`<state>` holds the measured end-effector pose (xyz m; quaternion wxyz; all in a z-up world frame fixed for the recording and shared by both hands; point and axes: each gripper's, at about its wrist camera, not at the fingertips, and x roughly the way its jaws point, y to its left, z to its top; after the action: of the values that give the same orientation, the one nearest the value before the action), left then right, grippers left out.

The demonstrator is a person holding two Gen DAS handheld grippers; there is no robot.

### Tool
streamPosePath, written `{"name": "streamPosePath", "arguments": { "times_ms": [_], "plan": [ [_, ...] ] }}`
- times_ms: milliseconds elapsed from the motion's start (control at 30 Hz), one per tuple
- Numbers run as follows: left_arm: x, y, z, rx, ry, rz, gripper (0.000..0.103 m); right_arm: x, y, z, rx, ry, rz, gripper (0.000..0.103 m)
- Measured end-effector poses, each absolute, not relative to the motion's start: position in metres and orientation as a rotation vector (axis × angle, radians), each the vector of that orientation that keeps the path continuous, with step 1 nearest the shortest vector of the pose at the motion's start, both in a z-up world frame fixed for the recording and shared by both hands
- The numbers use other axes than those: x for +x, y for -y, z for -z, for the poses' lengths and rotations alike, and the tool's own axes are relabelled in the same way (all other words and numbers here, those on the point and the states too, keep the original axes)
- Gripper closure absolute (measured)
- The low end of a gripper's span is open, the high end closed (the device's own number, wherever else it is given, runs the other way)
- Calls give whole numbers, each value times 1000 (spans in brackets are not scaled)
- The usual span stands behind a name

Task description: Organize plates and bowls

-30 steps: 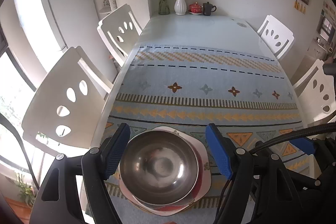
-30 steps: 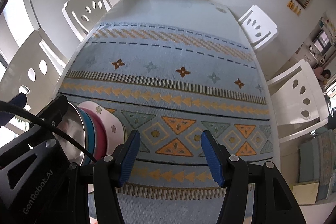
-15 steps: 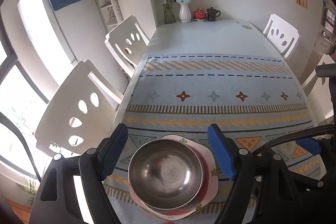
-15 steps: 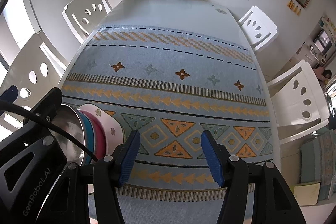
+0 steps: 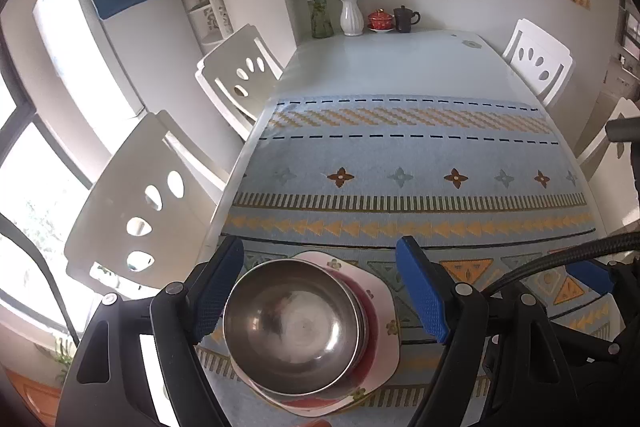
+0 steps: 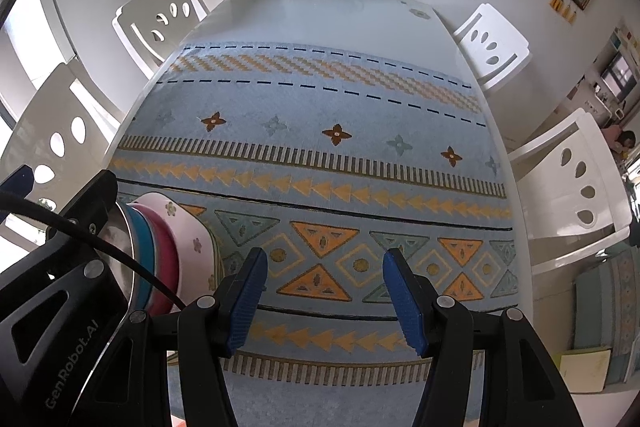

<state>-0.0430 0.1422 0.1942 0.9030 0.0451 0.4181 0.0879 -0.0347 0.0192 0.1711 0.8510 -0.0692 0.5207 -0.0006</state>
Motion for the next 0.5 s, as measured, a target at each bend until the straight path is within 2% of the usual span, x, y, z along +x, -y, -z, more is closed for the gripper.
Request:
{"name": "streamPosePath", "arguments": {
  "times_ms": [500],
  "plan": [
    [-51,-139,-196,69,-852,-265,26,-31,-12,-175,-175,-1049,-88,45]
  ]
}}
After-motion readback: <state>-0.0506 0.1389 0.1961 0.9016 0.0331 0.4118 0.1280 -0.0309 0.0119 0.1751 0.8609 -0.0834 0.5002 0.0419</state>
